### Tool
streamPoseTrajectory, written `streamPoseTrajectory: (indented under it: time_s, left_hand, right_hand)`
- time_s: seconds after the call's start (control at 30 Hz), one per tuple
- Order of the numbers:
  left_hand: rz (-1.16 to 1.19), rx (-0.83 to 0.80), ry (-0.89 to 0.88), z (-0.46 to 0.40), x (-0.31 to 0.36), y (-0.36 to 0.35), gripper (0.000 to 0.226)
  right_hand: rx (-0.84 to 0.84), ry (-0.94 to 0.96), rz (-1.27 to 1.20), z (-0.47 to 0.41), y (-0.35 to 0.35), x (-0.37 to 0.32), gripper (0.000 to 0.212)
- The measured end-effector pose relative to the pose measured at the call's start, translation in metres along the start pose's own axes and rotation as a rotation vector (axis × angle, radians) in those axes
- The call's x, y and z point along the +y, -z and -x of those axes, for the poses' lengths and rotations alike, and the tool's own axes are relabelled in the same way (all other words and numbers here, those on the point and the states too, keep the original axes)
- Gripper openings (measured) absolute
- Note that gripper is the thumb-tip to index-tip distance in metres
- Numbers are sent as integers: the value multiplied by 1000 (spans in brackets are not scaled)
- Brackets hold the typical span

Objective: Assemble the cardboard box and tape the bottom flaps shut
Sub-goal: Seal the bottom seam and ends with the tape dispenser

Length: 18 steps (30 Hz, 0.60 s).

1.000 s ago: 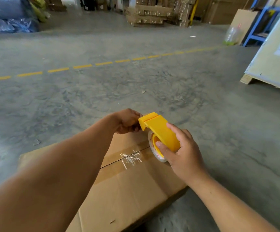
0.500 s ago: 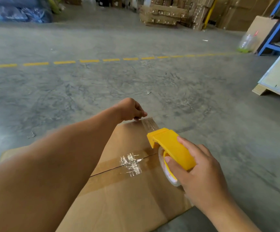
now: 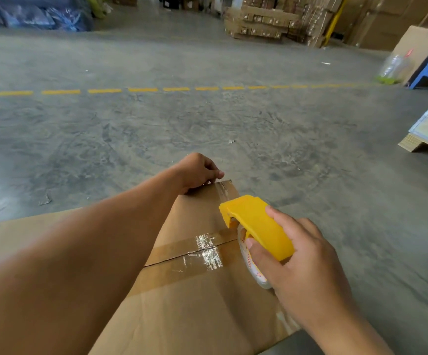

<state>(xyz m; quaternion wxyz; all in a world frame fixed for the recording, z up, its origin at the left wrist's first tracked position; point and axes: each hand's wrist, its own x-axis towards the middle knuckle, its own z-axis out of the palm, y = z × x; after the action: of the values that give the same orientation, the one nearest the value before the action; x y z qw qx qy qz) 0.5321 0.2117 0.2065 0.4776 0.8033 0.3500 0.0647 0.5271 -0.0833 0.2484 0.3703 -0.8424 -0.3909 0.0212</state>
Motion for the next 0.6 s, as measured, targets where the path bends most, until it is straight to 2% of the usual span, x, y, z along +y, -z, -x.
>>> streamPoseTrajectory:
  time_s: [0.2,0.43,0.6]
  left_hand:
    - [-99,7,-65,2,3,-2,26]
    - [-41,38,-40,1,-8,1,26]
    - [-84,58,-42,1,-11,0,24]
  right_hand:
    - [-6,-42,-54,-2,8,3,67]
    - [12,-57,-94,5,-7,-5,68]
    - [19,-56,-86,3,-10,-6,64]
